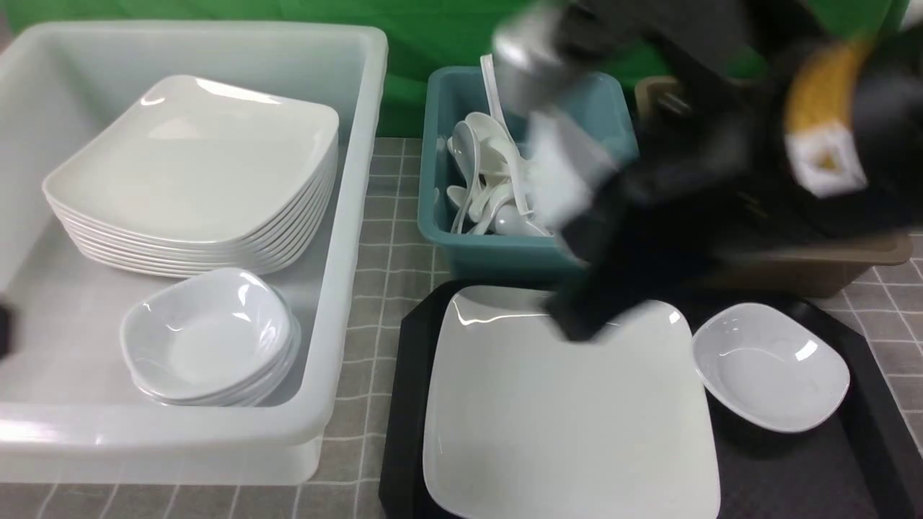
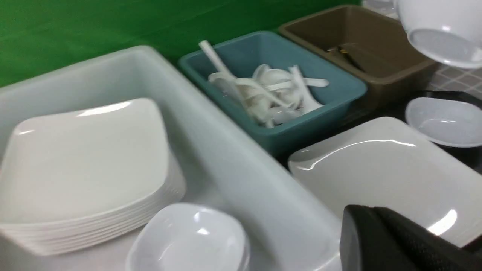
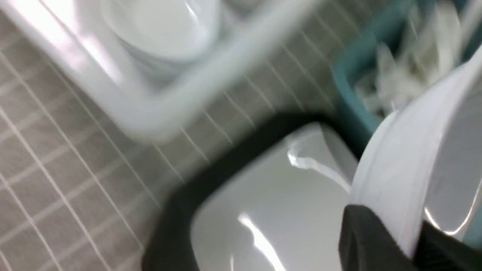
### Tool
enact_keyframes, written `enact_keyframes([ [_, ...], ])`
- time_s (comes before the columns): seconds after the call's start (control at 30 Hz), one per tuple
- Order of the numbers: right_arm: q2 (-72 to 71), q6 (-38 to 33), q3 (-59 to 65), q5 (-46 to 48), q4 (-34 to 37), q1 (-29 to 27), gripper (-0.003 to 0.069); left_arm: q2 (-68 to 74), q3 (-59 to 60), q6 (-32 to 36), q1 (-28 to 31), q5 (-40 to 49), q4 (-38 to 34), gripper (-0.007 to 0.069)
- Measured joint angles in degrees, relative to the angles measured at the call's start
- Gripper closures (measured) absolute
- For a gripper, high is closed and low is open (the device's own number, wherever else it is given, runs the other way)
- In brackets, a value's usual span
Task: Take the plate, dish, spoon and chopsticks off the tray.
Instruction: Use the right arm to put the small plate into the large storage box on the left
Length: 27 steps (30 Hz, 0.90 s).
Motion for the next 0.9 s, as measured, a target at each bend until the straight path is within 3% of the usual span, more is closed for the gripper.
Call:
enact_keyframes([
  [0.17, 16.07, -15.68, -17.43, -3.74, 6.02, 3.33, 0.0594, -9.02, -0.34, -7.12, 0.00, 8.20, 7.84, 0.0615],
  [0.3, 28.50, -20.78, -27.75, -3.68, 7.77, 3.46, 0.0594, -13.22, -0.38, -8.22, 0.00, 11.02, 9.53, 0.0615],
  [0.7, 49.59, -23.37, -38.90, -5.19, 8.27, 1.60, 0.0585, -14.32, -0.38, -7.81, 0.00, 12.34, 6.67, 0.0615],
  [0.87, 50.48, -23.31, -39.08, -5.25, 8.65, 1.25, 0.0503, -14.32, -0.38, -7.74, 0.00, 12.29, 6.46, 0.0615],
  [0.9, 50.48, -23.31, -39.14, -5.56, 8.87, 1.25, 0.0456, -14.32, -0.38, -7.74, 0.00, 12.29, 6.38, 0.0615],
])
